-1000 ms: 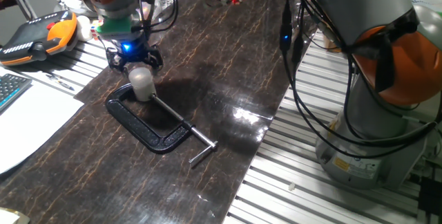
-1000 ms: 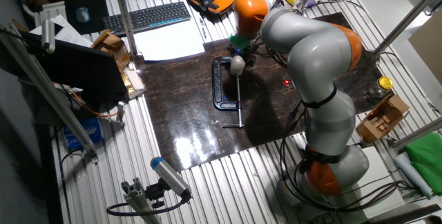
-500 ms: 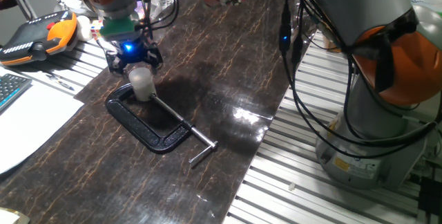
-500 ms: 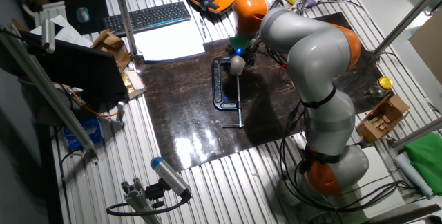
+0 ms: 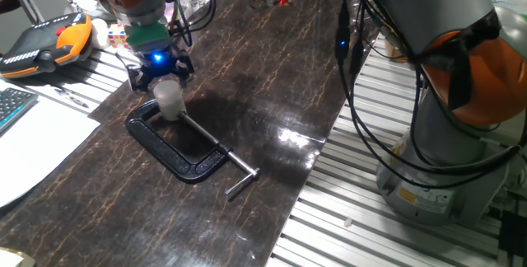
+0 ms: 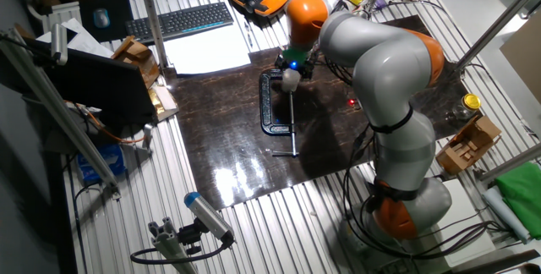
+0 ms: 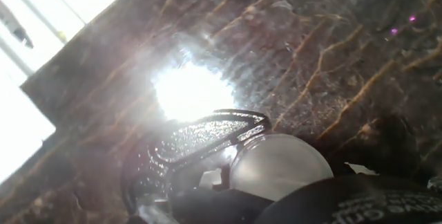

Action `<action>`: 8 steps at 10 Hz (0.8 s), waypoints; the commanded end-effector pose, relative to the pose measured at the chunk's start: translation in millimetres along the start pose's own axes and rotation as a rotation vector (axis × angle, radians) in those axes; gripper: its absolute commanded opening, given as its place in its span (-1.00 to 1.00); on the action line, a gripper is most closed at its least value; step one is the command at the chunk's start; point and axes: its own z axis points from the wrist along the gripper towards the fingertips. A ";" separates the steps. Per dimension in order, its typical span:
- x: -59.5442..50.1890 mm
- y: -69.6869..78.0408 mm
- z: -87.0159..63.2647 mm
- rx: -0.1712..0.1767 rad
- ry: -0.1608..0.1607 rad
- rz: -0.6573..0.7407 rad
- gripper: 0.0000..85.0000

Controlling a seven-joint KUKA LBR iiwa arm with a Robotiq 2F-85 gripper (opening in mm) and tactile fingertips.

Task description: Screw the lid onto the jar

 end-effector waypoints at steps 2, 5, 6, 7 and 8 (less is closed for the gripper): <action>0.9 1.5 -1.3 -0.029 0.006 -0.364 1.00; 1.9 3.8 -2.3 -0.030 0.005 -0.451 1.00; 1.9 3.7 -2.2 -0.030 0.004 -0.481 1.00; 1.9 3.6 -2.4 -0.027 0.003 -0.513 1.00; 1.8 3.4 -2.4 -0.028 -0.002 -0.531 1.00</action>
